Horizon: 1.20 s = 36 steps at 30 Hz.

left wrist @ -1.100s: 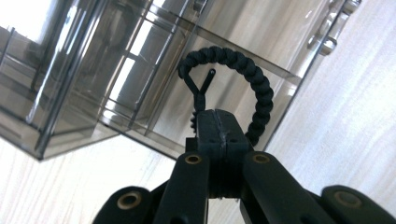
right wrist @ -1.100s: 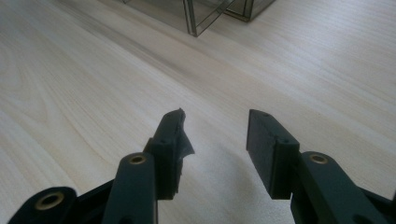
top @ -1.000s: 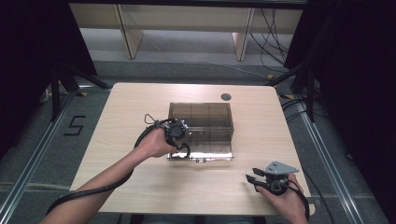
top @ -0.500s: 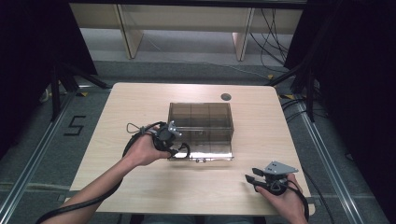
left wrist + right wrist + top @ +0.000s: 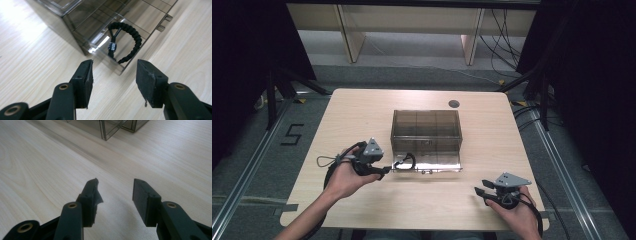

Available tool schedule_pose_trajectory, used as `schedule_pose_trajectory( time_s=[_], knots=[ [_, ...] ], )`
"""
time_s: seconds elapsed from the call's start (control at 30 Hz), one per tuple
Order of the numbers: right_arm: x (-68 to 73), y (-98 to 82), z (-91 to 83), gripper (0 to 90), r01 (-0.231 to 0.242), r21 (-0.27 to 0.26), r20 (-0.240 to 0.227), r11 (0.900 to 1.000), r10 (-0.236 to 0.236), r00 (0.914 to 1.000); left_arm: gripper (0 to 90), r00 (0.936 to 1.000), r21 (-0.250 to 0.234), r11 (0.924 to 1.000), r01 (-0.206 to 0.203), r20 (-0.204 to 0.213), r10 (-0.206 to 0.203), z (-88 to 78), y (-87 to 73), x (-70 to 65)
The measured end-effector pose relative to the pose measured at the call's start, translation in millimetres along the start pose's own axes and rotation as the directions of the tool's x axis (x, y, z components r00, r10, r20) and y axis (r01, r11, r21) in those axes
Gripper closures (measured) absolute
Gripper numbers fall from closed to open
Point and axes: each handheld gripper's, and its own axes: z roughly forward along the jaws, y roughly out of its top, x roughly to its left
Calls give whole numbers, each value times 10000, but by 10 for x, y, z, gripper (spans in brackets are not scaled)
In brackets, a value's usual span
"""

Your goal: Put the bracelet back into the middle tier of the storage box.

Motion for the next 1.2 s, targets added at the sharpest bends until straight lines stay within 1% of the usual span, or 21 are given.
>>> schedule_pose_trajectory(
  time_s=[0.07,0.1,0.13,0.17,0.27,0.43,0.5,0.57,0.6,0.67,0.7,0.73,0.77,0.8,0.83,0.87,0.9,1.0,1.07,1.1,1.2],
  knots=[
    [1,0,8,562,12,-15,-67,10000,-13,10000,461,9999,-185,9998,-20,-160,17,-70,-145,19],
    [3,-1,13,562,44,-58,-30,10000,-45,10000,458,9993,-367,9989,292,-223,-301,-82,-195,8],
    [6,-1,14,561,36,-55,-20,10000,-36,10000,457,9993,-367,9989,292,-223,-301,-82,-195,8],
    [4,-1,11,561,95,-60,52,9999,-94,9999,454,9970,-896,9941,618,-404,-656,-93,-289,-1],
    [15,0,13,559,-66,-33,-5,10000,66,10000,437,9930,-1175,9885,948,-590,-1023,-121,-431,-1],
    [27,-2,8,557,-234,88,-49,9997,234,9997,426,9852,-1366,9820,1300,-939,-1435,-157,-690,-6],
    [20,-1,11,556,-132,47,-40,9999,132,9999,423,9778,-1548,9740,1654,-1032,-1825,-151,-800,-17],
    [3,3,20,556,38,48,-294,10000,-36,9996,422,9771,-1566,9734,1671,-1057,-1847,-154,-857,-8],
    [14,0,17,556,-79,-23,-56,10000,79,10000,423,9656,-1903,9599,2056,-1202,-2307,-134,-953,-23],
    [15,2,19,555,-1,-51,-5,10000,1,10000,421,9497,-2308,9384,2572,-1190,-2895,-106,-1034,-38],
    [15,2,19,555,-1,-51,-5,10000,1,10000,420,9497,-2308,9384,2572,-1190,-2895,-106,-1034,-38],
    [6,8,23,555,62,45,-292,10000,-61,9996,419,9432,-2535,9290,2696,-1250,-3079,-97,-1098,-35],
    [6,8,23,555,62,45,-292,10000,-61,9996,418,9432,-2535,9290,2696,-1250,-3079,-97,-1098,-35],
    [8,8,20,555,-16,21,-247,10000,17,9997,416,9343,-2736,9198,2814,-1407,-3277,-89,-1138,-37],
    [9,10,24,554,23,79,-334,10000,-21,9994,413,9343,-2736,9198,2814,-1407,-3277,-89,-1138,-37],
    [10,10,23,554,15,60,-313,10000,-13,9995,410,9313,-2982,9126,2797,-1466,-3334,-81,-1163,-25],
    [14,8,17,554,-135,93,-295,9999,138,9995,406,9328,-3017,9144,2699,-1538,-3261,-81,-1172,-15],
    [11,11,19,553,-68,74,-313,9999,70,9995,390,9297,-3269,9060,2689,-1578,-3329,-68,-1192,-1],
    [20,14,10,553,-145,102,-261,9998,148,9995,388,9305,-3321,9065,2607,-1639,-3277,-67,-1198,9],
    [15,16,19,552,-84,23,-346,10000,85,9994,388,9260,-3463,9008,2621,-1724,-3357,-66,-1205,8],
    [30,12,12,552,-113,-53,-13,9999,113,9999,388,9292,-3617,9000,2434,-1791,-3233,-61,-1222,13]
  ],
)
